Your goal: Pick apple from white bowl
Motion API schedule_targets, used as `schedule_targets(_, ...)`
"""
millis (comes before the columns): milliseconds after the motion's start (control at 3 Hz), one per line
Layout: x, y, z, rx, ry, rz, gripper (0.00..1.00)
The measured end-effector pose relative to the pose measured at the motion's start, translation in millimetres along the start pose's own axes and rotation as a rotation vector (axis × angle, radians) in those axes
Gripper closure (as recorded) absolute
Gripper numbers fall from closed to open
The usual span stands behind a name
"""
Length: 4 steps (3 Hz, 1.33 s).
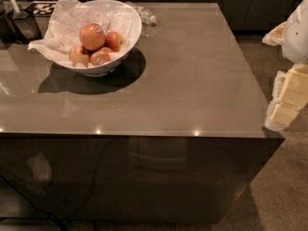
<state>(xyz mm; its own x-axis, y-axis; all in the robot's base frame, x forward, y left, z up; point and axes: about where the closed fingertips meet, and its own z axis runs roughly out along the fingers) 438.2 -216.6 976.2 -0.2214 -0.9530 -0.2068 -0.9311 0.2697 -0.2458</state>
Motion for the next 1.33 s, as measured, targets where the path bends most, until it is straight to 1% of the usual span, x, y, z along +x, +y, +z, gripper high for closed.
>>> schedule_targets(333, -0.2, -0.1, 0.0, 0.0, 0.0, 0.0, 0.0)
schedule_targets(667, -30.0, -13.4, 6.4, -0.004, 0.023, -0.059, 0.0)
schedule_targets(1000, -30.4, -13.6, 6.3, -0.004, 0.023, -0.06, 0.0)
schedule_targets(1333, -71.1, -29.5, -1.4, 0.037, -0.035, -0.086, 0.0)
